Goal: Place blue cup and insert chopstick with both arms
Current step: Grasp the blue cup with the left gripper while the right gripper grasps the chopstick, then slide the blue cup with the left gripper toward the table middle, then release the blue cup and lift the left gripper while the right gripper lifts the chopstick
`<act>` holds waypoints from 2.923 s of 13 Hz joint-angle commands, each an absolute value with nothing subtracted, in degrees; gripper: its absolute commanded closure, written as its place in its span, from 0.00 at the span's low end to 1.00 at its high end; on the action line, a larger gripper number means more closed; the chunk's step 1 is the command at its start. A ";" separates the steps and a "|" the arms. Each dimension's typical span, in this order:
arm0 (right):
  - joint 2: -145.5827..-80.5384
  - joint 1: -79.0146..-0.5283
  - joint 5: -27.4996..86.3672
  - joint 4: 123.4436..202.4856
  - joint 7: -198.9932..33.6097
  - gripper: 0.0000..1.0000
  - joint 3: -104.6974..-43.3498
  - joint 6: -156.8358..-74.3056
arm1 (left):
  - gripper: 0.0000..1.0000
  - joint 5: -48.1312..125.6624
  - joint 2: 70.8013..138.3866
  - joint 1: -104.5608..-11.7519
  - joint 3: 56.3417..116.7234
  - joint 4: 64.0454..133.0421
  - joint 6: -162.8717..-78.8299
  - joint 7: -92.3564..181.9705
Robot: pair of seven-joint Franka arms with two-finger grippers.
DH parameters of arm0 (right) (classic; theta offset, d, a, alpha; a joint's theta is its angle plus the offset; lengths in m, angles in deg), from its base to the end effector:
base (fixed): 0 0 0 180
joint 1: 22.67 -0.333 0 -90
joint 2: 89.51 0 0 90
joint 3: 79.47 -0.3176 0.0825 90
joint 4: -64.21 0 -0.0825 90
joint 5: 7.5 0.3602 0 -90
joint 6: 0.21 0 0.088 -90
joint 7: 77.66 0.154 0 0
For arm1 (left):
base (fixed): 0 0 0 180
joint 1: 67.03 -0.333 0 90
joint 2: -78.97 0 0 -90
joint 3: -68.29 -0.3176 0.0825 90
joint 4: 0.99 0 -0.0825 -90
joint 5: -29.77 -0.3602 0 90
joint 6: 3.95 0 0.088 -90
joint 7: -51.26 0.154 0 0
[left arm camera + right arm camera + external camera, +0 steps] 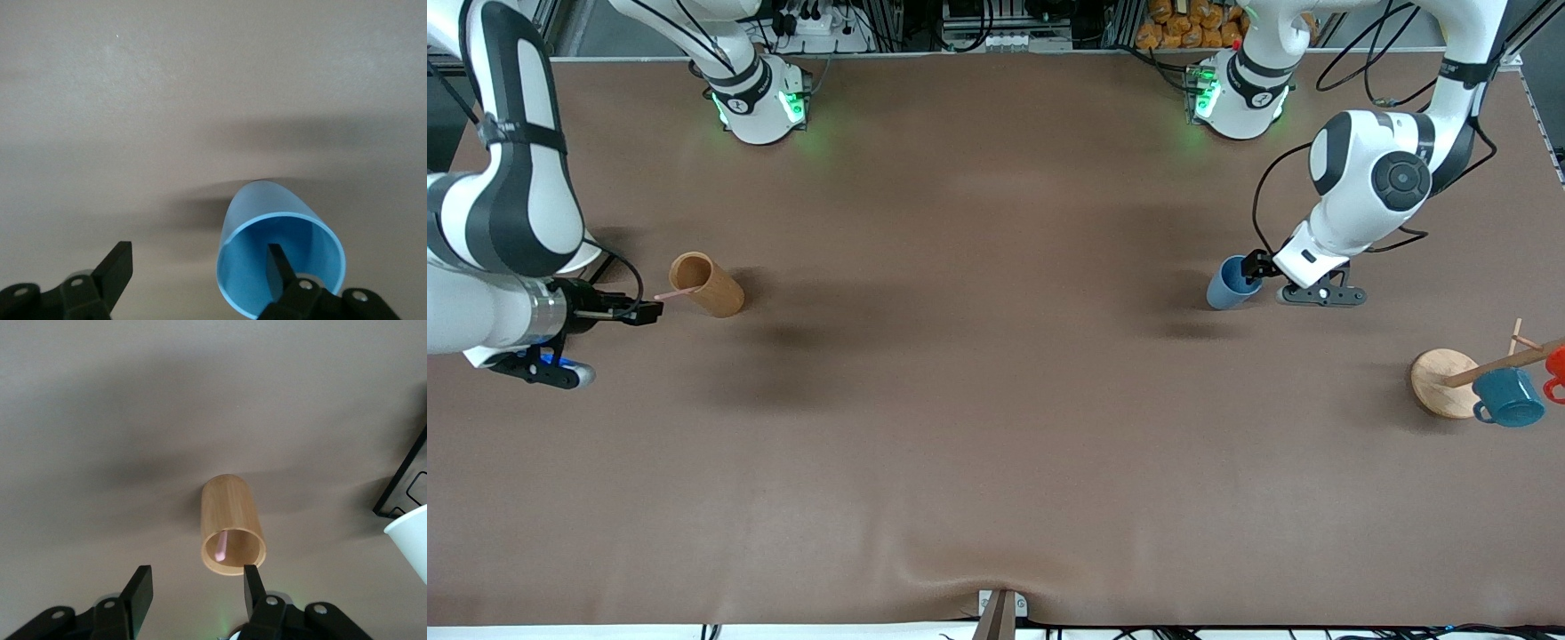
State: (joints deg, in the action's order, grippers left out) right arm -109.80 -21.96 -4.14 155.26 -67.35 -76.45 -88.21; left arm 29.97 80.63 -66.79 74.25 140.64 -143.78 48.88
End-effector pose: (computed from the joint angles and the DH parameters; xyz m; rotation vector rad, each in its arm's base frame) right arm 0.5724 -0.0255 0.3721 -3.0357 0.3901 0.6337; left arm 0.4490 -0.0491 0.2497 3.1379 -0.1004 -0.0949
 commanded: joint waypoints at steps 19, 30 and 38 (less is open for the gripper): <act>-116.23 -20.65 -1.70 153.50 -67.29 0.72 -75.87 -83.01 | 1.00 37.07 87.48 -62.47 94.12 130.60 -146.25 25.12; -116.14 -20.56 -1.96 153.24 -69.40 0.95 -74.11 -82.66 | 1.00 28.29 103.92 -42.43 93.96 112.14 -145.98 -7.60; -113.25 -22.23 -2.31 151.13 -69.22 1.00 -74.29 -76.51 | 0.00 23.53 105.08 -41.98 93.96 110.10 -145.81 -13.42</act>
State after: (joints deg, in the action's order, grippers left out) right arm -115.25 -21.67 -1.89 152.23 -68.80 -74.07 -78.87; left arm 25.31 106.15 -41.79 94.07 110.87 -146.21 -11.07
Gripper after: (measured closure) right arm 0.907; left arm 0.718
